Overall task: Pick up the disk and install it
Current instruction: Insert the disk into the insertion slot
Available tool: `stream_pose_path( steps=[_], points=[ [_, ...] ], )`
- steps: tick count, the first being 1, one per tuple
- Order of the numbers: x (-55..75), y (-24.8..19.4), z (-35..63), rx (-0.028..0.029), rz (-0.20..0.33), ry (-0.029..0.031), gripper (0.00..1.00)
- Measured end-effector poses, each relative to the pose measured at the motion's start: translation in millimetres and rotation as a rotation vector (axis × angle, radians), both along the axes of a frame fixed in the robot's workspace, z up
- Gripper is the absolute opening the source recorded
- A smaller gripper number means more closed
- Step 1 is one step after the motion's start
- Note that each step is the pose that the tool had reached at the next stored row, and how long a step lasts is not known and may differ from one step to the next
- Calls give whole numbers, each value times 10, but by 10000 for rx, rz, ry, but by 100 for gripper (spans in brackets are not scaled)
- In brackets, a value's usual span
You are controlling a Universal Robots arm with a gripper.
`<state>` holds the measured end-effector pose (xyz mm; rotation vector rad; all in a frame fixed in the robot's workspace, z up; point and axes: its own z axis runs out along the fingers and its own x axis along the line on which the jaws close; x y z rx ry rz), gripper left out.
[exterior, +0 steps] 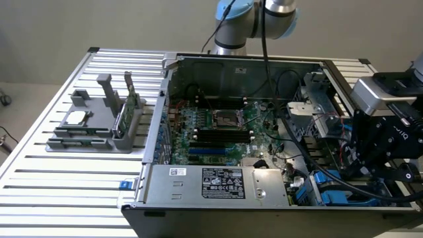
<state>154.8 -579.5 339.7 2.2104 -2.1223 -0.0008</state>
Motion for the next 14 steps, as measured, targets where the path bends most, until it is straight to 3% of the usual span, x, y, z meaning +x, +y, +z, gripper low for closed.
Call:
stream_pose_path(
  steps=[9,11,14],
  points=[
    [1,1,-126,-7,79,0,11],
    [0,1,-88,20,80,26,11],
    [1,1,53,4,79,33,11]
  ],
)
